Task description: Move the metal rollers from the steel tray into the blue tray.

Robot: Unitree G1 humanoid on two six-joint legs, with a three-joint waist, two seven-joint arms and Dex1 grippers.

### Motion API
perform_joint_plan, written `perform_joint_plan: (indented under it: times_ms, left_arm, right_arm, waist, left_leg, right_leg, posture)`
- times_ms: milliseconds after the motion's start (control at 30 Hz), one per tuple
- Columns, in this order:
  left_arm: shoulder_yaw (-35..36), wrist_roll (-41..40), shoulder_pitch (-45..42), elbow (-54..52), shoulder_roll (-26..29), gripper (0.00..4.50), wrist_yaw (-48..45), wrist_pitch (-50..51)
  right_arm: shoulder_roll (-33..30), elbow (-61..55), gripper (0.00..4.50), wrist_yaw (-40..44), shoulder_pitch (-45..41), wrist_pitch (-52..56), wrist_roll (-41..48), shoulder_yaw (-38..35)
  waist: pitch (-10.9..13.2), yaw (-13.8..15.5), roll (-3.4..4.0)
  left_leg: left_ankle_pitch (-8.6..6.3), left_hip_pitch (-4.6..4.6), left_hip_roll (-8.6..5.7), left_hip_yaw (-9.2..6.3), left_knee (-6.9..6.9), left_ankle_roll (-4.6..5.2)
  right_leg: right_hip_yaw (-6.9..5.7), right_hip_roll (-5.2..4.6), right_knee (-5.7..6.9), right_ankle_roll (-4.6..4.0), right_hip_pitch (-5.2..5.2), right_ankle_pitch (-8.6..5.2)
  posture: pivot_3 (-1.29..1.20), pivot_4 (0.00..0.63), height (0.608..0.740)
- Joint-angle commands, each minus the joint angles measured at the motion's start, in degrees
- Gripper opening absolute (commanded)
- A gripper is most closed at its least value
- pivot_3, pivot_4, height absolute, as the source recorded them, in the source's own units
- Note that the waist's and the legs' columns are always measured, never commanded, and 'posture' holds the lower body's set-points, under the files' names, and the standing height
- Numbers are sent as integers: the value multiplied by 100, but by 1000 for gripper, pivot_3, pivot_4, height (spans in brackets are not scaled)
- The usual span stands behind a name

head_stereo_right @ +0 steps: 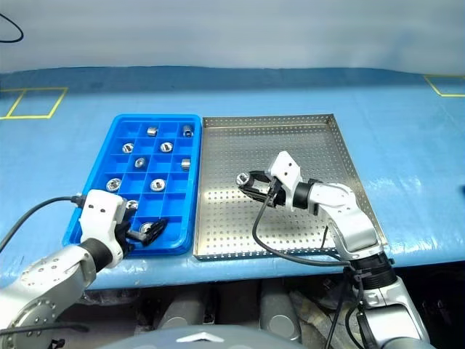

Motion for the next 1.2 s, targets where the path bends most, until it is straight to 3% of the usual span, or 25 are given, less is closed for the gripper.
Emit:
perform_joint_plan:
  times_ms: [33,100,233,433,867,1200]
  left_arm:
    - [62,-572,225,-231,212,4461,-807,-1757]
    - [-196,-495,729,-231,645,4461,-1291,-2483]
    - [-618,-227,1553,-231,1239,4461,-1449,-2917]
    - [-869,244,2184,-231,1527,4461,-1311,-3294]
    - [-432,711,3577,-231,1422,4461,-857,-4344]
    - [-600,800,3879,-231,1478,4461,-529,-4746]
  right_arm:
    - [268,-378,1749,108,-353,147,262,187]
    - [522,-349,1749,107,-592,344,331,363]
    - [1041,-92,1749,83,-1041,694,274,807]
    - [1556,700,1749,391,-1575,552,-99,1607]
    - [2107,2495,1749,620,-2217,-137,-572,1682]
    - [2273,3112,1749,700,-2458,-237,-843,1665]
  waist:
    - [0,-32,0]
    - [0,-59,0]
    - [0,-47,1]
    - [0,60,0]
    - [6,231,1]
    - [9,381,5]
  left_leg:
    - [1,0,3,4,-2,-4]
    - [3,4,11,9,-8,-10]
    - [6,4,26,7,-18,-15]
    - [5,3,30,1,-14,-14]
    - [6,0,37,-8,-21,-21]
    - [4,-1,36,-10,-24,-24]
  right_leg:
    - [-2,-1,-1,-8,-3,3]
    - [-11,-2,-2,-24,-6,4]
    - [-20,8,1,-41,-12,-2]
    - [-33,11,-1,-42,-7,-3]
    - [-48,17,-2,-46,-11,-8]
    - [-50,18,-4,-32,-12,-18]
  posture:
    - [-14,150,740]
    - [-6,150,740]
    - [22,150,740]
    - [71,150,740]
    - [211,150,740]
    - [239,150,740]
